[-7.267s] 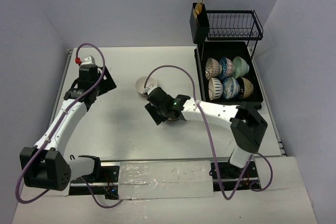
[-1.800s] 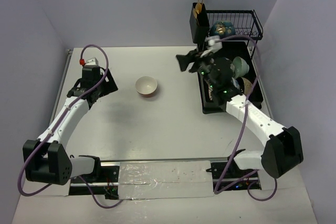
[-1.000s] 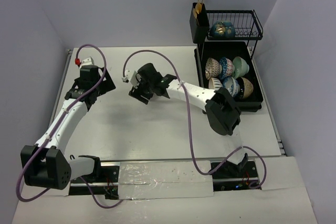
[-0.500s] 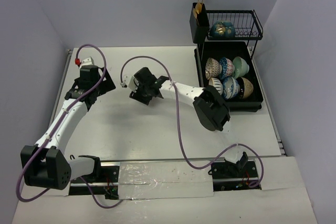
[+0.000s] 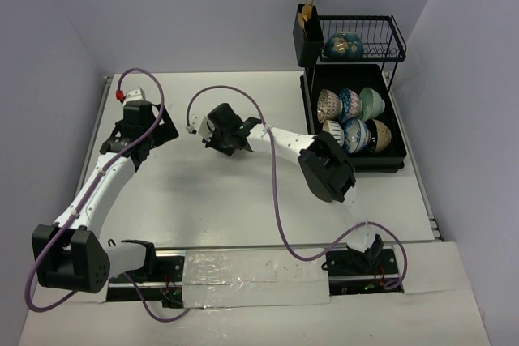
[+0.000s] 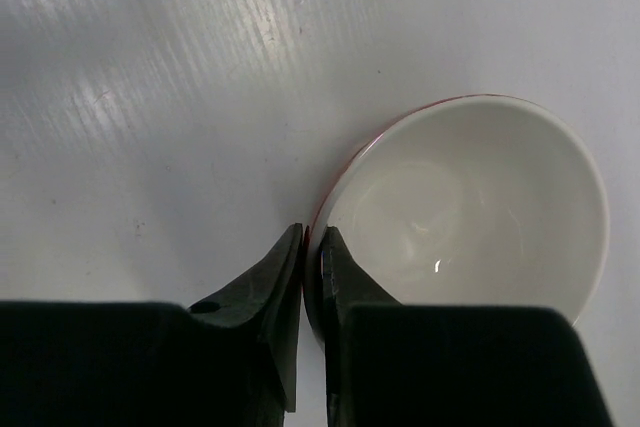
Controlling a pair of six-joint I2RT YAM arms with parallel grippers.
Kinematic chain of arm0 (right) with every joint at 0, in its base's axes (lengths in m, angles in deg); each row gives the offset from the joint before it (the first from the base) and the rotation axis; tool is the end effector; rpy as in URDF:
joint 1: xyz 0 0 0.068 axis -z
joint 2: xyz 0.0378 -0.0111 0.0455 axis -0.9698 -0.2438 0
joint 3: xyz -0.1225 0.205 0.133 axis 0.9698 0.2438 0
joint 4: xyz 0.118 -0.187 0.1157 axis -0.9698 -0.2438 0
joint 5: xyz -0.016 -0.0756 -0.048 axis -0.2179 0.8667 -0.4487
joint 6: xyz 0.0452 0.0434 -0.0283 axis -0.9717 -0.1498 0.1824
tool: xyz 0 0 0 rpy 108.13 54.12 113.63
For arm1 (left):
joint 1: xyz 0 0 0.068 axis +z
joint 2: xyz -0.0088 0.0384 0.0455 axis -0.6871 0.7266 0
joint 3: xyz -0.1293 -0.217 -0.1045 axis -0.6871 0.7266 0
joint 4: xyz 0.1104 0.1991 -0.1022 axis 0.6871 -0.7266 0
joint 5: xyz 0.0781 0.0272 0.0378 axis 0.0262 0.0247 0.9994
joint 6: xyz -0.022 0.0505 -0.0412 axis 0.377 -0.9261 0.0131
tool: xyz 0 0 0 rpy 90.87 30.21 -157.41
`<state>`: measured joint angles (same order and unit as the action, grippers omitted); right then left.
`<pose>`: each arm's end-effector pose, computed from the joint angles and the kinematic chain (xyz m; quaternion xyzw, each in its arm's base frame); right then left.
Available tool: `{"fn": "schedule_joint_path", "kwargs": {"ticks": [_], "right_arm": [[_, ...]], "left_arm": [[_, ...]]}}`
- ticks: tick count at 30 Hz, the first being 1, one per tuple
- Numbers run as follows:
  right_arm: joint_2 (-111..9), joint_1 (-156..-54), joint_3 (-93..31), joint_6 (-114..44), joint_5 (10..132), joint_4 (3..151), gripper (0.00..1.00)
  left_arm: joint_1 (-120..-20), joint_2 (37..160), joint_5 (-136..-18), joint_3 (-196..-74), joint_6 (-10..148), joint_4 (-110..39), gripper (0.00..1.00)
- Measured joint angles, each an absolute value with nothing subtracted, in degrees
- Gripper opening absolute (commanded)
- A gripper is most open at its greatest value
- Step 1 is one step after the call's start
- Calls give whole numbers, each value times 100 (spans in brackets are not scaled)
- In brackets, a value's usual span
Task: Load the bowls into the dish rack
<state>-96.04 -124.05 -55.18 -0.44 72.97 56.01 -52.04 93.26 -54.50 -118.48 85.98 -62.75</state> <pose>0.3278 0.3738 0.1805 -0.5878 0.7250 0.1049 0.3433 0.2669 -0.0267 0.2806 -0.2039 0.8760 -0.0268 0.4363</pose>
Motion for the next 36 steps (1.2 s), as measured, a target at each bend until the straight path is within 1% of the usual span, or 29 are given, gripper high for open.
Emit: {"fn": "schedule_joint_path", "kwargs": {"ticks": [5, 7, 11, 14, 17, 22, 25, 29, 33, 36], "right_arm": [[-9257, -12346, -5247, -317, 6927, 5560, 0], [-8817, -12287, -4994, -549, 6593, 5553, 0], [-7571, -12007, -4707, -1085, 6154, 5684, 0], [-6564, -11520, -4683, -1594, 5841, 6174, 0], [-5724, -10748, -4655, -2241, 5588, 6969, 0], [-4887, -9439, -4139, -3299, 5347, 8416, 0], [-4848, -8840, -4039, -3946, 5205, 9002, 0], [-5080, -8080, -3813, -5076, 5039, 10108, 0], [-5694, -7179, -3676, -6354, 4960, 11607, 0], [-6306, -6687, -3674, -7200, 5037, 12598, 0]], "left_arm": [[-5204, 9326, -5454, -11848, 8598, -6275, 95], [-5204, 9326, -5454, -11848, 8598, -6273, 95], [-5204, 9326, -5494, -11848, 8596, -6273, 94], [-5204, 9326, -5500, -11848, 8596, -6271, 95], [-5204, 9324, -5498, -11848, 8596, -6258, 95], [-5204, 9315, -5502, -11848, 8596, -6240, 94], [-5204, 9315, -5533, -11848, 8594, -6240, 95], [-5204, 9313, -5542, -11848, 8594, -6238, 94], [-5204, 9313, -5564, -11848, 8585, -6236, 94], [-5204, 9313, -5592, -11848, 8574, -6238, 94]]}}
